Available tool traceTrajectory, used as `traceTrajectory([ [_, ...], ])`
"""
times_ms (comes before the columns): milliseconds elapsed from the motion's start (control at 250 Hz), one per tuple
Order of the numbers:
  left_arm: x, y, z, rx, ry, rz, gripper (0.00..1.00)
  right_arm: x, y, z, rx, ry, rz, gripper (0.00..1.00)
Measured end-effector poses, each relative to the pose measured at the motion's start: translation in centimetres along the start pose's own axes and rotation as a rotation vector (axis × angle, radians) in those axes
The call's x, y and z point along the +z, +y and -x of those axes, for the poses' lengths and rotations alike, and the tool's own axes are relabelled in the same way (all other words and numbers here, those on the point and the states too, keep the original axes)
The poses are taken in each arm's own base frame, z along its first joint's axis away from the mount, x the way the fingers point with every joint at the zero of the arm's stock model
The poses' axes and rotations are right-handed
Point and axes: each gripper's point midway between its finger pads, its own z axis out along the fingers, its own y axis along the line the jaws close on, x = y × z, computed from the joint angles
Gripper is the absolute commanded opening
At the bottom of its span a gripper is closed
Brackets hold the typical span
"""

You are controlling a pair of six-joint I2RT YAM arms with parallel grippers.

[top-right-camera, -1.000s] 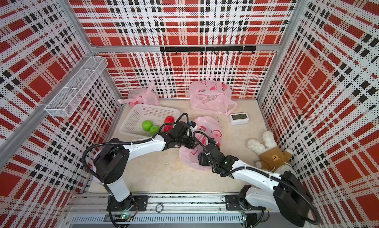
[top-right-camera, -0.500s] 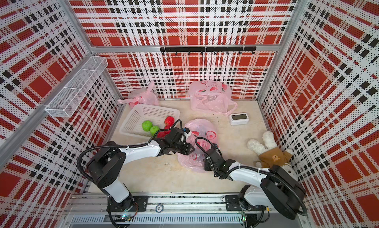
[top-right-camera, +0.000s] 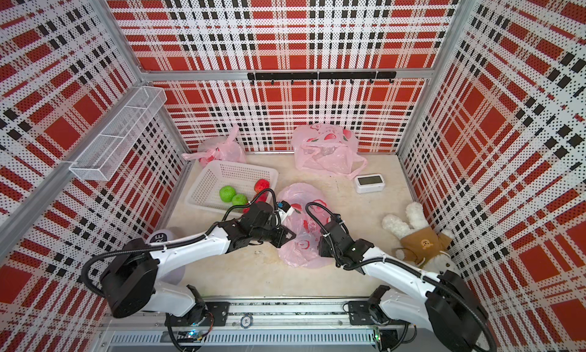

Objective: Untie the knot of a plastic bag & take out the apple
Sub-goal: Untie the plastic bag at the center of the board.

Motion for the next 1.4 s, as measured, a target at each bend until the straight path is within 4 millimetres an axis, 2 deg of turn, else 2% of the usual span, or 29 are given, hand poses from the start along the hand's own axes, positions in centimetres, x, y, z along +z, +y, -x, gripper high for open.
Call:
traceTrajectory([
  [124, -1.5, -1.5, 1.3, 0.031, -0.049, -0.044, 0.07, -2.0, 2.8, 2.2, -0.022, -0.054, 0.066, 0.71],
  [252, -1.4, -2.8, 1.0, 0.061, -0.048, -0.08, 0.06, -3.0, 4.5, 3.3, -0.019, -0.076, 0.109, 0.73],
  [320, -0.8, -4.1, 0.1, 0.087, -0.041, -0.112, 0.07, -3.2, 4.9, 3.4, -0.011, -0.078, 0.129, 0.75],
  [440, 1.4, -6.4, -3.0, 0.113, -0.001, -0.168, 0.12, -3.4, 5.3, 3.6, 0.011, -0.087, 0.151, 0.79],
  [496, 2.6, -6.8, -4.2, 0.115, 0.015, -0.178, 0.18, -3.4, 5.4, 3.7, 0.014, -0.088, 0.157, 0.8],
  [548, 3.5, -7.0, -4.7, 0.1, 0.01, -0.18, 0.29, -3.1, 4.9, 3.2, 0.016, -0.07, 0.137, 0.79],
  [588, 4.0, -6.8, -4.6, 0.086, 0.003, -0.173, 0.38, -2.8, 4.7, 3.1, 0.028, -0.067, 0.126, 0.79],
  [652, 4.5, -6.8, -4.5, 0.074, -0.008, -0.167, 0.45, -1.9, 4.2, 2.9, 0.042, -0.062, 0.106, 0.79],
  [788, 4.3, -6.2, -4.6, 0.067, -0.013, -0.145, 0.49, -0.4, 3.9, 2.3, 0.036, -0.052, 0.091, 0.72],
  [916, 1.7, -7.2, -2.2, 0.107, -0.094, -0.172, 0.49, 1.4, 2.0, 0.8, 0.013, -0.012, 0.022, 0.6],
  [960, 0.5, -7.2, -1.1, 0.117, -0.132, -0.172, 0.49, 1.6, 1.8, 1.2, 0.015, -0.027, 0.02, 0.57],
  [1044, -1.4, -6.3, 0.8, 0.114, -0.197, -0.149, 0.47, 1.7, 1.4, 1.8, 0.007, -0.049, 0.01, 0.5],
  [1112, -1.9, -5.0, 1.5, 0.097, -0.214, -0.115, 0.47, 1.8, 0.9, 2.5, 0.006, -0.066, -0.001, 0.47],
  [1193, -1.6, -3.3, 1.2, 0.071, -0.193, -0.073, 0.44, 2.0, 0.3, 3.1, 0.003, -0.087, -0.018, 0.46],
  [1305, -0.2, -1.8, -0.3, 0.046, -0.125, -0.037, 0.38, 2.2, 0.1, 3.6, -0.014, -0.099, -0.028, 0.46],
  [1401, 1.1, -1.0, -1.4, 0.028, -0.071, -0.014, 0.37, 2.1, 0.1, 3.6, -0.028, -0.101, -0.027, 0.57],
])
